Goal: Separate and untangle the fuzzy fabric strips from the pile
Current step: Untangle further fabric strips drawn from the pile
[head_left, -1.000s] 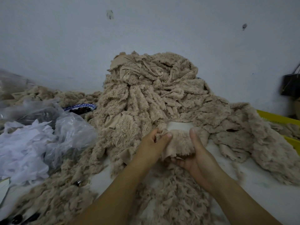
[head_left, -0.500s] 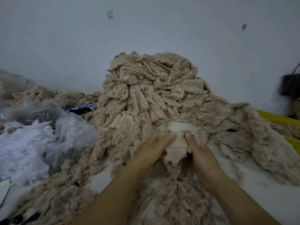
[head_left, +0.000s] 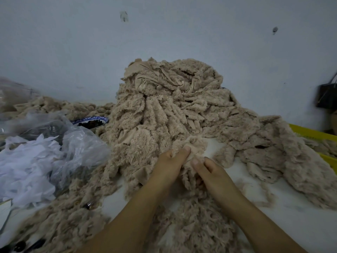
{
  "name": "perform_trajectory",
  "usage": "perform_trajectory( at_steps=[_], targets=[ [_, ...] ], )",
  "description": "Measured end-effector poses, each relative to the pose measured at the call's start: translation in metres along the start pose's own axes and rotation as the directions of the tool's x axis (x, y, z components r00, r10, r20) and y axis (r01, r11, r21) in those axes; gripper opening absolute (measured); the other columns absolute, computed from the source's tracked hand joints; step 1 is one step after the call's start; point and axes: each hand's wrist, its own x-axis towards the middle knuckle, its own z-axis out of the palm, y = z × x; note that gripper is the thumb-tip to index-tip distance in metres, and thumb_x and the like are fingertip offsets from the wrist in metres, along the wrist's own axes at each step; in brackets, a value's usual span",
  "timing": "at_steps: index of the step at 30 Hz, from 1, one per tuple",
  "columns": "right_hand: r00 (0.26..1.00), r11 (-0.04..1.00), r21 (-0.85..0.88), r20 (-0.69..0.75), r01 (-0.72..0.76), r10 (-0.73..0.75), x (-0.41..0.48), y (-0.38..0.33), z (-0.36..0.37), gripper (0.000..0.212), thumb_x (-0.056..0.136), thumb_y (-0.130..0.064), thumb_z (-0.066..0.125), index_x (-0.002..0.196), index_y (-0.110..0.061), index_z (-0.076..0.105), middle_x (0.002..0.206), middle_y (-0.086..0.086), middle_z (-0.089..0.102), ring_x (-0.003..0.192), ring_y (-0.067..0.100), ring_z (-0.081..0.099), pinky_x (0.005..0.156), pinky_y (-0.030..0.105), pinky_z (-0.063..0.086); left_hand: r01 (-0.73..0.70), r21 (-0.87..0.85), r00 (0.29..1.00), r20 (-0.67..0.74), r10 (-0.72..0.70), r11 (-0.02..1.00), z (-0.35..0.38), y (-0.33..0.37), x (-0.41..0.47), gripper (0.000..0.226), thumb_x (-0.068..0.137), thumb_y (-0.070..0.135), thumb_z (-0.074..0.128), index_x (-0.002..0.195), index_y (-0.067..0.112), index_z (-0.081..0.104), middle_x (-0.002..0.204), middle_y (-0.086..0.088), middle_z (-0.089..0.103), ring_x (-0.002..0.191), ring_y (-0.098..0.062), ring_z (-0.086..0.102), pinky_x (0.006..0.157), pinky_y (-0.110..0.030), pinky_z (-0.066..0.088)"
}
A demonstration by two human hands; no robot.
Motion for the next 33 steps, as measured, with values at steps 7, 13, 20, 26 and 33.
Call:
perform_trajectory(
  at_steps=[7,13,20,26,33],
  targets=[
    [0.998,0.998,-0.057,0.057,-0.013,0.016,-0.001,0.002,-0.002,0.038,0.102,-0.04,0.043,0.067,-0.029,0.053,0.057,-0.011,0.053,0.056,0.006,0.049,0.063,0.029,0.042,0.06,-0.183,0.975,-0.199,-0.097,0.981,-0.006,0.002,0.007,0.043,0.089,0.049,0.064,0.107,0.012,0.073,0.102,-0.008,0.077,0.096,-0.025,0.074,0.088,-0.042,0.058],
    [0.999,0.999,0.014,-0.008,-0.049,0.049,0.001,0.004,-0.013,0.043,0.1,-0.034,0.045,0.058,-0.031,0.045,0.058,-0.008,0.044,0.058,0.013,0.04,0.055,0.023,0.039,0.027,-0.589,0.941,-0.258,-0.219,0.808,-0.034,0.01,0.016,0.025,0.102,0.03,0.055,0.102,0.012,0.072,0.088,-0.003,0.078,0.076,-0.018,0.076,0.054,-0.027,0.057],
    [0.999,0.999,-0.037,-0.019,0.027,-0.028,-0.001,0.001,-0.011,0.009,0.089,-0.058,0.058,0.086,-0.05,0.06,0.098,-0.019,0.062,0.084,-0.01,0.059,0.069,0.011,0.045,0.021,-0.606,0.993,-0.081,-0.088,0.795,-0.019,0.01,0.009,0.028,0.096,0.03,0.058,0.093,0.014,0.081,0.106,-0.01,0.076,0.09,-0.019,0.074,0.067,-0.029,0.061],
    [1.0,0.999,-0.04,-0.005,-0.002,0.002,-0.003,0.007,-0.001,0.064,0.06,-0.095,0.047,0.088,-0.041,0.064,0.091,-0.013,0.07,0.085,0.001,0.067,0.082,0.033,0.056,0.006,-0.451,0.998,0.062,0.024,0.892,-0.005,0.006,0.002,0.035,0.087,0.029,0.066,0.104,-0.001,0.074,0.1,-0.018,0.074,0.092,-0.028,0.072,0.079,-0.035,0.059],
    [0.986,0.984,0.158,-0.131,-0.082,0.103,0.004,0.006,-0.008,0.031,0.096,-0.041,0.053,0.075,-0.029,0.072,0.077,0.0,0.074,0.069,0.009,0.069,0.062,0.025,0.052,0.025,-0.225,1.0,0.023,-0.021,0.974,0.0,0.003,-0.003,0.021,0.091,0.023,0.066,0.078,0.01,0.077,0.08,-0.012,0.075,0.074,-0.022,0.073,0.063,-0.029,0.056]
  ],
)
